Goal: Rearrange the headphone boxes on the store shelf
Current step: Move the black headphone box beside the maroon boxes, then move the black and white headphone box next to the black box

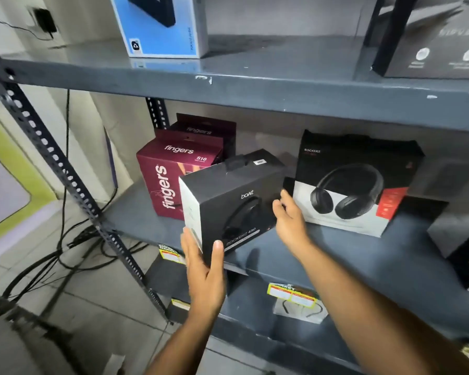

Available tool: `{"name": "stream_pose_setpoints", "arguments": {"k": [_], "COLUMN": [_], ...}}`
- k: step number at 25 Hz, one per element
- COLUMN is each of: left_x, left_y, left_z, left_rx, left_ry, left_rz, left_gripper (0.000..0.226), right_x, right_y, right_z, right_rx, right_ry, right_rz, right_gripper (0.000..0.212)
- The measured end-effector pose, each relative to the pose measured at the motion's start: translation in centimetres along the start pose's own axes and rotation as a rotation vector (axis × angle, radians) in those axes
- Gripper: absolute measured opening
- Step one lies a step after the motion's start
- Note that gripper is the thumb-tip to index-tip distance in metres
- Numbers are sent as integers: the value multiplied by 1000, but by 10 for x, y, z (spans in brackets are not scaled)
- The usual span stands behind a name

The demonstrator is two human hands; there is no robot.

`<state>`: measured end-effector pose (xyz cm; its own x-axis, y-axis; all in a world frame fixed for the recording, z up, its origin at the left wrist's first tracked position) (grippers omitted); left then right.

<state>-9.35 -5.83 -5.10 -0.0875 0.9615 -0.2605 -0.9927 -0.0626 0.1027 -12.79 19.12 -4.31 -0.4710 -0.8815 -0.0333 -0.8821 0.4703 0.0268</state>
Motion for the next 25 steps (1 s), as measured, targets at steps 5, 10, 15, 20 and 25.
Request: {"name": "stream_pose_setpoints", "arguments": {"k": [5, 10, 15, 20, 25], "left_x": [57, 156, 278, 377, 426], "left_y": [-95, -129, -162, -191, -213], "left_z": [-15, 36, 114, 150, 167], "left_rx": [-212, 20, 239, 213, 254], "left_ry": [-66, 16, 93, 83, 39], "left_rz": [-209, -576, -815, -929, -979], "left_gripper": [75, 62, 58, 56, 57], "right_x": [-62, -186, -360, -500, -556], "right_y": [-37, -101, -187, -208, -189], "right_z": [-19, -57, -94, -68, -35], "right_rx": [-129, -271, -528, -352, 69], "right_ry": [36, 109, 187, 55, -91], "right_rz": [77, 405, 893, 1133, 963], "right_gripper": [39, 20, 22, 22, 61]}}
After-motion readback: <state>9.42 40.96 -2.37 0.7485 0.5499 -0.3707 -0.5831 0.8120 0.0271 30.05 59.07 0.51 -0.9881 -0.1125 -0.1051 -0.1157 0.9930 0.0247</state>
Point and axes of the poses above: each hand's wrist, its own y-axis towards the middle knuckle, its own x-axis out of the palm, z = x × y, the point moved 10 cm from there along y, towards the middle knuckle, and after that the axes turned 9 degrees about y, right-handed, at the moved point
